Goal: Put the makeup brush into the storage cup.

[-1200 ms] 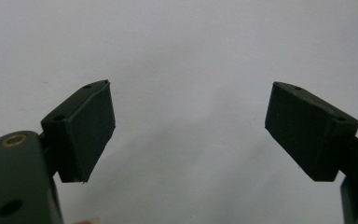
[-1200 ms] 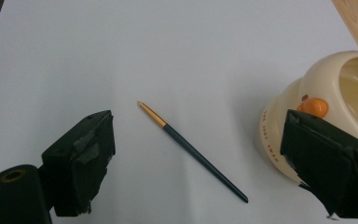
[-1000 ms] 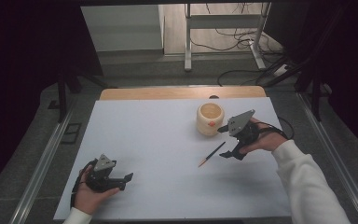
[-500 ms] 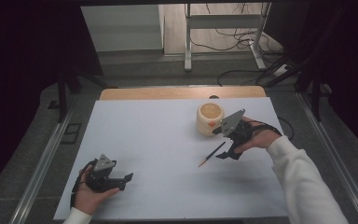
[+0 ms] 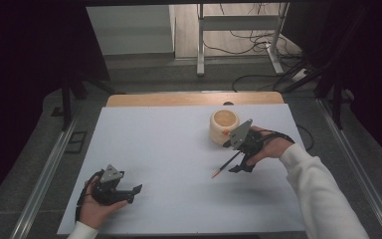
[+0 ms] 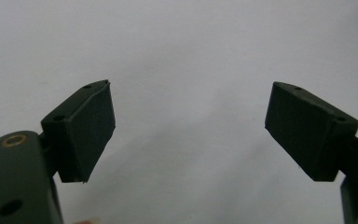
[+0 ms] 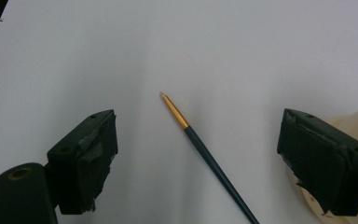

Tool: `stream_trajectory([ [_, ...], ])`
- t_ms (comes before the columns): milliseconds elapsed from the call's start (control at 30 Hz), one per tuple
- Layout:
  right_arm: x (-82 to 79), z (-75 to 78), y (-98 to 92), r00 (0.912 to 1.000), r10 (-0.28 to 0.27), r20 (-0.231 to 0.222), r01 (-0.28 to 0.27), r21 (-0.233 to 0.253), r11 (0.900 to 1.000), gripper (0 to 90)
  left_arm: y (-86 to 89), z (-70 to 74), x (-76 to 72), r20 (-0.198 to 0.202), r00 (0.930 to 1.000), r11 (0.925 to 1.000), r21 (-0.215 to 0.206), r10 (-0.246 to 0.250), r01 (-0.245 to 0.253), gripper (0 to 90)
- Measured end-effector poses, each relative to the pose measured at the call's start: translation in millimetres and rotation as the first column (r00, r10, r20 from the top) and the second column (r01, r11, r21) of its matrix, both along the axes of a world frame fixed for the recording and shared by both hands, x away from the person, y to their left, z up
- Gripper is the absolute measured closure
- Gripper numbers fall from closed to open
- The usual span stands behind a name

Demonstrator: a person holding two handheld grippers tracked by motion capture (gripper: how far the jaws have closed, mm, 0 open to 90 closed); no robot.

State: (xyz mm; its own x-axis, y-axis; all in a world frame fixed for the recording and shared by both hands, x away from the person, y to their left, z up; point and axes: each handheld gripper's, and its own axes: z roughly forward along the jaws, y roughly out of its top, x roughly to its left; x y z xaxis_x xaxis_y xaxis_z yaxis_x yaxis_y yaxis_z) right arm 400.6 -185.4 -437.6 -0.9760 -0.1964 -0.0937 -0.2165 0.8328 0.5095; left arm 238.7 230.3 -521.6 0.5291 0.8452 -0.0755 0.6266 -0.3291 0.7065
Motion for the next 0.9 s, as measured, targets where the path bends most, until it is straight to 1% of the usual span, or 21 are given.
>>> stream_trajectory([
  [33, 0.1, -0.1, 0.8, 1.0000, 0.001, 0.005, -0.001, -0.002, 1.000, 12.4, 0.0, 0.1, -0.1, 0.001, 1.0000, 1.0000, -0.001, 0.000, 0.000, 16.4],
  [133, 0.5, -1.7, 3.3, 0.9999, 0.011, -0.006, -0.011, -0.005, 1.000, 12.4, -0.2, 0.2, -0.3, 0.000, 1.0000, 1.0000, -0.004, 0.003, -0.003, 16.4],
  [167, 0.1, -1.5, 3.8, 0.9999, 0.011, 0.002, -0.011, -0.009, 1.000, 12.5, 0.1, 0.2, -0.1, 0.001, 1.0000, 1.0000, -0.001, 0.000, 0.000, 16.4],
  [233, 0.3, -2.1, 5.3, 0.9997, 0.023, -0.008, -0.023, -0.009, 1.000, 12.6, 0.1, 0.1, -0.1, 0.001, 1.0000, 1.0000, -0.001, 0.000, 0.000, 16.4],
  [367, 0.3, -2.0, 6.4, 0.9996, 0.028, -0.004, -0.028, -0.013, 1.000, 13.2, 0.0, 0.2, -0.1, 0.002, 1.0000, 1.0000, -0.001, 0.000, 0.000, 16.4],
  [467, -0.5, -3.7, 7.5, 0.9989, 0.047, -0.003, -0.048, -0.028, 0.998, 14.6, 0.0, 0.5, -0.3, 0.003, 1.0000, 1.0000, -0.002, 0.001, -0.001, 16.4],
  [500, -0.5, -3.7, 7.5, 0.9989, 0.047, -0.003, -0.048, -0.028, 0.998, 14.6, 0.0, 0.5, -0.3, 0.003, 1.0000, 1.0000, -0.002, 0.001, -0.001, 16.4],
  [533, -1.2, -5.2, 8.4, 0.9986, 0.052, -0.007, -0.052, -0.040, 0.998, 14.7, 0.0, 0.3, -0.2, 0.002, 1.0000, 1.0000, -0.001, -0.001, 0.001, 16.4],
  [600, -1.0, -6.9, 9.5, 0.9982, 0.060, -0.010, -0.060, -0.048, 0.997, 14.7, 0.0, 0.2, -0.1, 0.002, 1.0000, 1.0000, -0.001, -0.001, 0.001, 16.4],
  [700, -0.4, -9.6, 11.2, 0.9981, 0.058, -0.019, -0.059, -0.059, 0.997, 15.0, -0.1, 0.3, -0.1, 0.002, 1.0000, 1.0000, 0.000, -0.001, 0.001, 16.4],
  [800, 0.6, -10.7, 12.2, 0.9978, 0.064, -0.014, -0.065, -0.070, 0.995, 15.8, -0.1, 0.3, -0.2, 0.003, 1.0000, 1.0000, 0.000, -0.002, 0.002, 16.5],
  [833, 1.0, -12.7, 13.8, 0.9973, 0.069, -0.025, -0.071, -0.075, 0.995, 16.2, 0.0, 0.3, -0.2, 0.003, 1.0000, 1.0000, 0.000, -0.002, 0.002, 16.5],
  [900, 1.4, -13.6, 14.5, 0.9969, 0.073, -0.029, -0.075, -0.075, 0.994, 16.2, 0.0, 0.3, -0.2, 0.003, 1.0000, 1.0000, 0.000, -0.002, 0.002, 16.5],
])
